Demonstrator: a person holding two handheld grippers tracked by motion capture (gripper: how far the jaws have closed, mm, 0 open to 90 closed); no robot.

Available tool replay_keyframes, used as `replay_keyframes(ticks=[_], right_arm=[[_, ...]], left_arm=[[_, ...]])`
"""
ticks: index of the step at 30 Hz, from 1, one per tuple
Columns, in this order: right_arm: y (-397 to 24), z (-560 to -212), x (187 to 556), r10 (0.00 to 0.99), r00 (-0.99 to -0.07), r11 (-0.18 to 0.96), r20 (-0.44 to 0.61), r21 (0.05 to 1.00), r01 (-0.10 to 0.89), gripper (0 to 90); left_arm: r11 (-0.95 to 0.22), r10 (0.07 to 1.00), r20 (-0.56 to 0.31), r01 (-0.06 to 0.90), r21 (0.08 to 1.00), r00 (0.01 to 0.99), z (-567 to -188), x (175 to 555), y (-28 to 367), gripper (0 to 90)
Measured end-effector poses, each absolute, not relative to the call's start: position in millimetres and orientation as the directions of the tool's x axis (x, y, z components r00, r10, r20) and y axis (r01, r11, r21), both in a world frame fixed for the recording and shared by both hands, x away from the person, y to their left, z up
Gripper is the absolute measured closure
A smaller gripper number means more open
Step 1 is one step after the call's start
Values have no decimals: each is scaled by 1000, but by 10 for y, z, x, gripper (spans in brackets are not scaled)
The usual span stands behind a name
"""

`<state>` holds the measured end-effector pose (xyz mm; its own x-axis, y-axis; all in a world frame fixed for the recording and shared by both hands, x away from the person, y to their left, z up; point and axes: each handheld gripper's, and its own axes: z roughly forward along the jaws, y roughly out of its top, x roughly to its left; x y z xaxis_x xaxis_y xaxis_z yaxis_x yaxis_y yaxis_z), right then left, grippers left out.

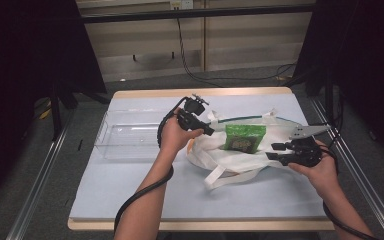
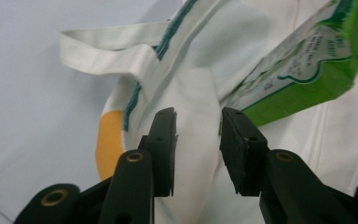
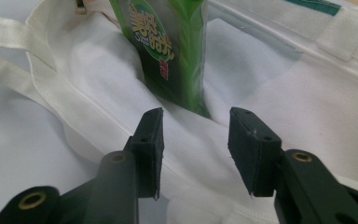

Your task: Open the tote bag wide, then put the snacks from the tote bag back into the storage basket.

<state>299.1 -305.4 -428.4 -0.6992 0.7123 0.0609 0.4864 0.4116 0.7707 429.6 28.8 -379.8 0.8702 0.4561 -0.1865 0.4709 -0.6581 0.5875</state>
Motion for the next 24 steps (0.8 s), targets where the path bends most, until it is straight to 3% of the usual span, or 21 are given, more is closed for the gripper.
replay_keyframes(ticks=[6,24], right_arm=[[-3069,-4231,2972,713,-699,401,61,782,477,480],[-3072,-4265,2979,715,-694,394,77,776,492,360]], left_arm=[[-697,425,-153,430,573,892,-3725,4252,241,555],[-729,374,-156,393,561,914,-3594,4165,154,447]])
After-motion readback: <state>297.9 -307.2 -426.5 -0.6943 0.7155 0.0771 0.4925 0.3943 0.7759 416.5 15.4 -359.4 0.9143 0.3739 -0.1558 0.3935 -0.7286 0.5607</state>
